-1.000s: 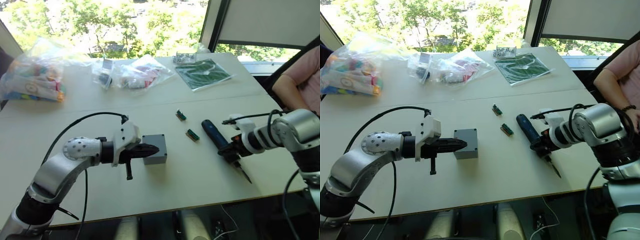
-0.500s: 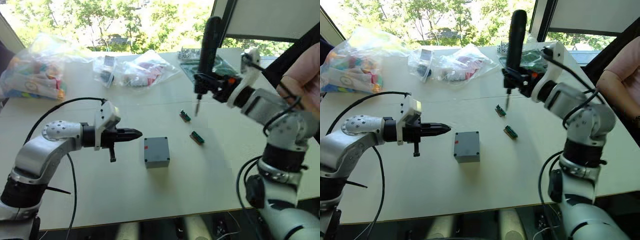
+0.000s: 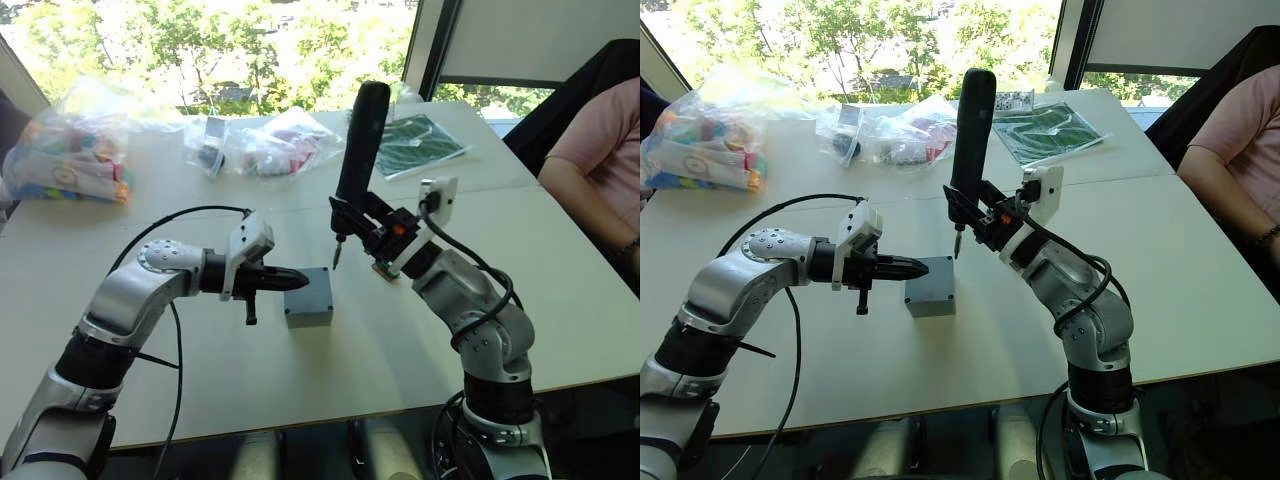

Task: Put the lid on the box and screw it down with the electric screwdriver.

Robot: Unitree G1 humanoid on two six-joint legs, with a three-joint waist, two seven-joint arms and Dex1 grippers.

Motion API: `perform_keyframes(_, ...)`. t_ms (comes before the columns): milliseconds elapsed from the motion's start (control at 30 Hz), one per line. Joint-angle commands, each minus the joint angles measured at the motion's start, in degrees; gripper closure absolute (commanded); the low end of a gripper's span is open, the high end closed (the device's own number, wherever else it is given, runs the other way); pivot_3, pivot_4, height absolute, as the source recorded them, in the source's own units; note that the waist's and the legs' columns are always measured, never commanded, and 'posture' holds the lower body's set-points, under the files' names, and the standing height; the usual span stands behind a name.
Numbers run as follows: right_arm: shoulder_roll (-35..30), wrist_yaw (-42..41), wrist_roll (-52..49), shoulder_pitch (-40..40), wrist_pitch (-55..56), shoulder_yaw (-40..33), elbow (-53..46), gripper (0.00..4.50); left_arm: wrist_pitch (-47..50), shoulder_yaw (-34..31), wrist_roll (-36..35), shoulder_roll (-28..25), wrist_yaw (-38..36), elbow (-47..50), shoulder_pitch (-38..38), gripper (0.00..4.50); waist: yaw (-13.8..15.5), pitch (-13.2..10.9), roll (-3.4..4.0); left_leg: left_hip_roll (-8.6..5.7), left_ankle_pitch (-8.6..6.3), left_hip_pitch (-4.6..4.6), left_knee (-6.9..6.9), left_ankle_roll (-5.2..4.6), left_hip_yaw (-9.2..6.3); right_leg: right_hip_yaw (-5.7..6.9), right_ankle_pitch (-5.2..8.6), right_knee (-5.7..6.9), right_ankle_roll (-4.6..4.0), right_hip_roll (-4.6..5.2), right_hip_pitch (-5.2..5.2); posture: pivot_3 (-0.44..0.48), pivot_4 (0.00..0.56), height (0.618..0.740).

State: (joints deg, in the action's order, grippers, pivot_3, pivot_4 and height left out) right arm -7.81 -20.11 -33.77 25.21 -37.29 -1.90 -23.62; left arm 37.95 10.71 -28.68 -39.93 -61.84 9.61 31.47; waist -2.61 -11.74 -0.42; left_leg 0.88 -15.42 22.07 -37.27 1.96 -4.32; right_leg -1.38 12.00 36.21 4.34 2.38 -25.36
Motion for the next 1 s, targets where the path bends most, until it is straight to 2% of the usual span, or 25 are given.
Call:
perform_keyframes(33, 0.72, 0.1, -0.35, 0.88, 2.47, 1.09, -4.02, 2.64, -2.12, 0.59, 2.0, -0.08, -0.94, -0.48, -0.01, 4.5, -0.07, 0.0, 0.0, 0.02, 0.0, -0.02, 0.06, 0.0, -0.01, -0.01, -0.02, 0.0, -0.03, -0.03, 0.0, 0.0, 0.15, 0.74)
perform_keyframes(533, -0.56, -1.94, 6.21, 0.89, 8.78, 5.88, 1.26, 2.64, -3.38, 1.93, 5.35, -0.56, -2.11, -0.09, -2.6, 4.5, 0.07, 0.01, -0.01, 0.0, 0.0, 0.0, 0.08, 0.0, -0.03, 0.0, -0.02, -0.03, -0.02, 0.03, 0.01, 0.0, 0.15, 0.74)
perform_keyframes(1000, 2.08, -2.76, 8.39, 2.71, 12.56, 6.8, 5.88, 2.64, -3.13, 1.64, 5.93, -0.06, -1.28, 0.68, -3.1, 4.5, 0.03, 0.01, -0.01, 0.0, 0.0, -0.01, 0.08, 0.0, -0.03, -0.01, -0.04, -0.02, -0.03, 0.01, 0.01, 0.0, 0.15, 0.74)
